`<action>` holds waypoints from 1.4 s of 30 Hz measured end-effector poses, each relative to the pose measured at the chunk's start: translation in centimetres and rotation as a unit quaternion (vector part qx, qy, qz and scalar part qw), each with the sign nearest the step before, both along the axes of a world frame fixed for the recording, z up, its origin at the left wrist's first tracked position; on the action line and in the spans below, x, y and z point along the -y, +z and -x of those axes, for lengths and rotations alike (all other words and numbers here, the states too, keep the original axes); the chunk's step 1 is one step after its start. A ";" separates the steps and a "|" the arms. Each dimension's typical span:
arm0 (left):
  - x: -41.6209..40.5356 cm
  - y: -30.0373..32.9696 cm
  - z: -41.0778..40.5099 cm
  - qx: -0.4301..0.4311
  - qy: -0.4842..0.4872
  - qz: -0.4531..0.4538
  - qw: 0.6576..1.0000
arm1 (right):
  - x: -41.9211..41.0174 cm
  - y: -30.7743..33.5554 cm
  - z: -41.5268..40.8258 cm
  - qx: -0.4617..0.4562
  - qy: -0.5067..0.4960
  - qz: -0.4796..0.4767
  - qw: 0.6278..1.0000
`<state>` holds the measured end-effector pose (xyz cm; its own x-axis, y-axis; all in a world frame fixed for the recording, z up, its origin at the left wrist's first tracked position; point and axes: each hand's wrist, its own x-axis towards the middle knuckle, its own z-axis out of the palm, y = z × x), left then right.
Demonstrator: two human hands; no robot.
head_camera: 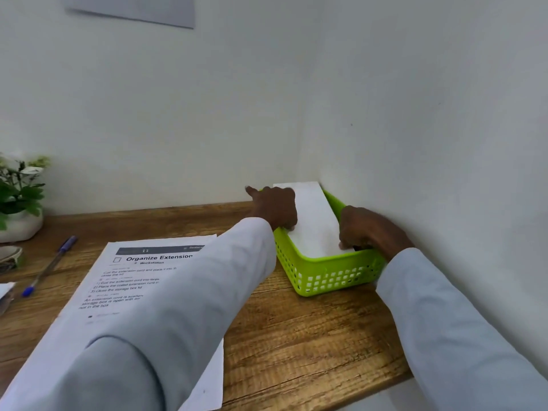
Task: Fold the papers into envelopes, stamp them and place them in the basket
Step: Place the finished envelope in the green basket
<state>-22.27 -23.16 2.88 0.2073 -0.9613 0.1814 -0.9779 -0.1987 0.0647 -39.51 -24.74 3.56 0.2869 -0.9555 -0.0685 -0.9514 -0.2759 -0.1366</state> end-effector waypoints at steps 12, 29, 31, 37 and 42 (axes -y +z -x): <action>1.5 -0.6 -2.3 -0.148 -0.025 0.096 0.984 | 1.1 0.9 -0.2 0.171 -0.003 0.013 0.985; 0.5 0.3 -1.7 -0.188 -0.136 0.112 0.966 | -1.3 2.9 3.3 0.120 -0.002 -0.004 0.993; 0.5 0.3 -1.7 -0.177 -0.142 0.105 0.968 | -1.2 2.8 2.8 0.116 -0.011 0.010 0.993; 0.3 0.0 -1.7 -0.175 -0.157 0.091 0.968 | -0.6 1.0 0.3 0.080 -0.029 0.028 0.996; 0.3 -0.3 -2.1 -0.154 -0.156 0.058 0.974 | -1.6 -0.3 -0.6 0.016 -0.025 0.053 0.998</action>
